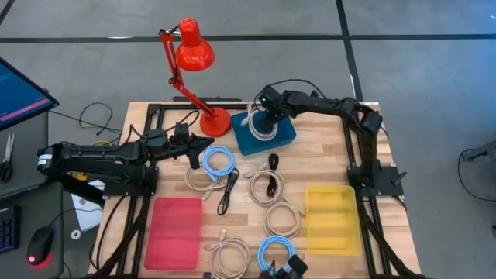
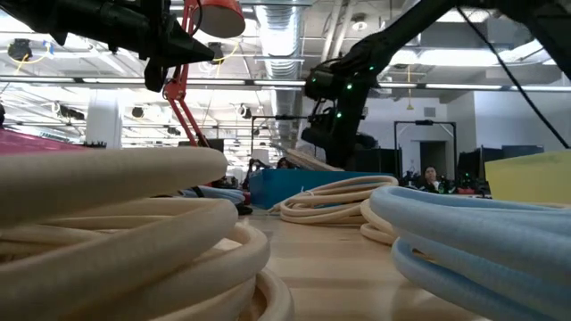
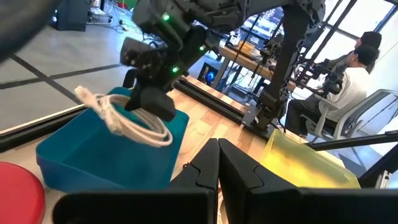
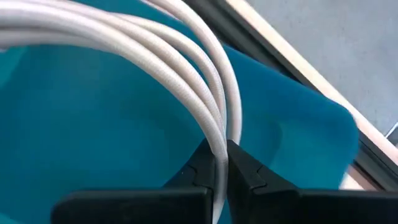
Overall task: Sort HDMI cables
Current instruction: Put the brown HDMI cable into the blue bin
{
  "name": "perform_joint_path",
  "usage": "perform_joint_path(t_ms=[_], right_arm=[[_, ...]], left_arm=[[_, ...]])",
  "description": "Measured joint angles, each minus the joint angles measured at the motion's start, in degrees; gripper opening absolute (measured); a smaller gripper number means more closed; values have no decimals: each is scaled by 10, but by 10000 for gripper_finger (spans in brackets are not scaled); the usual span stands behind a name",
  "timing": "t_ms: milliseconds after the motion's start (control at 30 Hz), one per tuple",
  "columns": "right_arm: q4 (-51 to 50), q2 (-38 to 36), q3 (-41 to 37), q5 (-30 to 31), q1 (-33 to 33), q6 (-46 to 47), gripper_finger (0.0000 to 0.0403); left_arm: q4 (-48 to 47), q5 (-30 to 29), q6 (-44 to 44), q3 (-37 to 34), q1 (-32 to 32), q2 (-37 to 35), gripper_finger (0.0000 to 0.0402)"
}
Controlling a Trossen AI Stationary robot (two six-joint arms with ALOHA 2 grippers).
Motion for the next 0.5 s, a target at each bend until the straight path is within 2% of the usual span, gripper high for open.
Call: perform_joint_path(t_ms=[333,500], right_arm=[[-21,31,12,14,9,-15,5],[-5,23,13,22,5,-15,35]], left_arm=[[0,0,0,0,0,0,6],[0,0,0,0,0,0,6]])
